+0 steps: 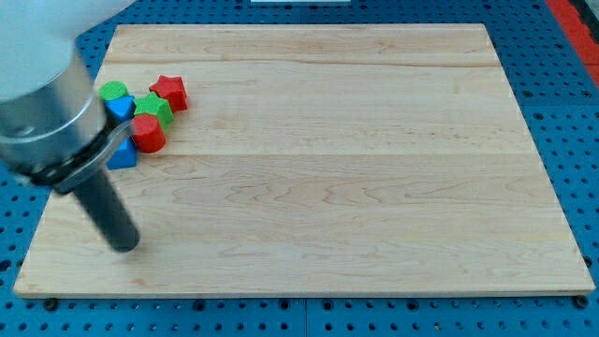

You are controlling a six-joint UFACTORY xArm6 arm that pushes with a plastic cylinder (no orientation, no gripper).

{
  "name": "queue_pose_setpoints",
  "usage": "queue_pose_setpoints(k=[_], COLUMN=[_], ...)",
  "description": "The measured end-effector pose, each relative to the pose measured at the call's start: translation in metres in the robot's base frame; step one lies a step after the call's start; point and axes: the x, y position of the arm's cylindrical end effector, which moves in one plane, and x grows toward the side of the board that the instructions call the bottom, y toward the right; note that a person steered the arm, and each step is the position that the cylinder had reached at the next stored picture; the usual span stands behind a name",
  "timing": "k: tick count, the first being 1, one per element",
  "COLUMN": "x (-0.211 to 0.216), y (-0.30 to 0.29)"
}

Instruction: Push green star towards the bottom right of the board

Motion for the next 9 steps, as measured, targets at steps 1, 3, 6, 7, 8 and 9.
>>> queue_pose_setpoints(k=[1, 3, 6, 7, 8, 9], x=[-0.008, -0.118, -0.228, -0.221, -0.21, -0.211], y=[-0.08, -0.098, -0.052, -0.026, -0.024, -0.008])
